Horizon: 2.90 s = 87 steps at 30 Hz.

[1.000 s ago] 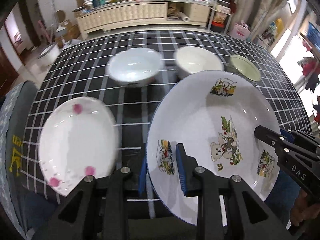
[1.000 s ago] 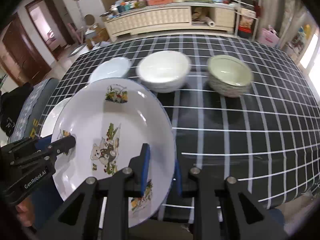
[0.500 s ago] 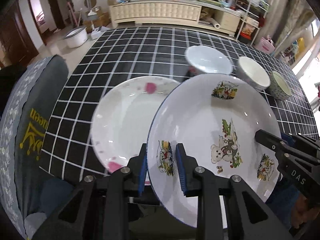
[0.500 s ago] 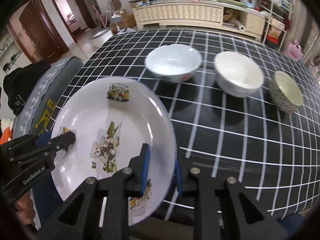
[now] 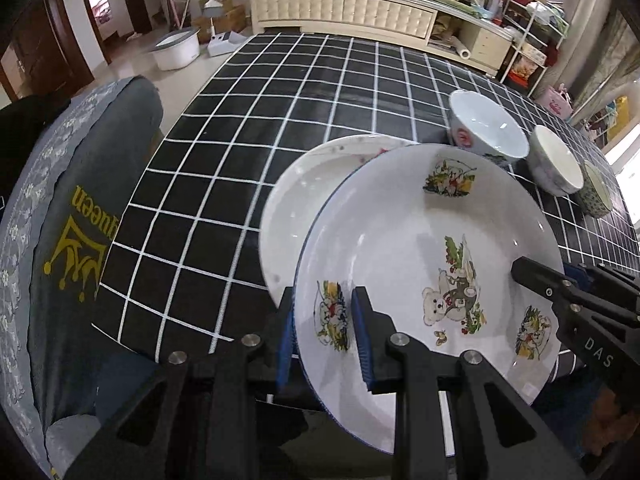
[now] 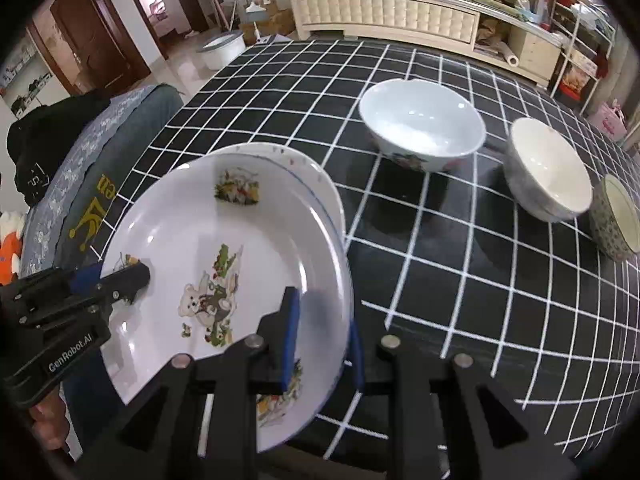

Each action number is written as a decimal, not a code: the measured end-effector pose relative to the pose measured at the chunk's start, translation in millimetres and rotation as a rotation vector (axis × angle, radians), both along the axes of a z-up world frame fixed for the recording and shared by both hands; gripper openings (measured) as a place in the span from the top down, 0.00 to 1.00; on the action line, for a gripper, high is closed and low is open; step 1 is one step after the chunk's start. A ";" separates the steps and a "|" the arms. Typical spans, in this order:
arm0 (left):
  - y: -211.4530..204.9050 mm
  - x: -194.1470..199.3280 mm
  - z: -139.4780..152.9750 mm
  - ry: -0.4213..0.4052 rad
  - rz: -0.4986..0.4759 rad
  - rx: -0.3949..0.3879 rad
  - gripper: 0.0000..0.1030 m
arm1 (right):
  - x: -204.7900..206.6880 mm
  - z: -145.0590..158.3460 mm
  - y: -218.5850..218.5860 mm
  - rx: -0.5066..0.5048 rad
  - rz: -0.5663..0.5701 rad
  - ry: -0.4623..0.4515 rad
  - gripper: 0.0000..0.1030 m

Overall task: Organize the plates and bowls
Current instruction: 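Lift the cartoon-print plate and carry it toward the plate stack, then lower the cartoon-print plate onto the pink-petal plate and open the left tool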

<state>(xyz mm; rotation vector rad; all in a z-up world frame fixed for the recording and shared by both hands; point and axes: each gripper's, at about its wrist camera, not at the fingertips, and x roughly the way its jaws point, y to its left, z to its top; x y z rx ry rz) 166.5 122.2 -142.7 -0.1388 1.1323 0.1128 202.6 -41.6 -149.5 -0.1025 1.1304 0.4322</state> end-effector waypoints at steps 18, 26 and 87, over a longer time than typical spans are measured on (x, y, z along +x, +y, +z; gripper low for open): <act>16.9 31.2 -19.9 0.024 -0.012 -0.027 0.79 | 27.0 -15.8 11.3 -0.043 -0.017 0.038 0.74; 18.4 42.0 -24.3 0.027 -0.020 -0.035 0.79 | 40.4 -18.3 13.0 -0.048 -0.025 0.036 0.74; 1.3 4.4 -0.3 -0.021 -0.041 0.034 0.45 | 1.8 -8.6 0.3 -0.028 -0.044 0.042 0.20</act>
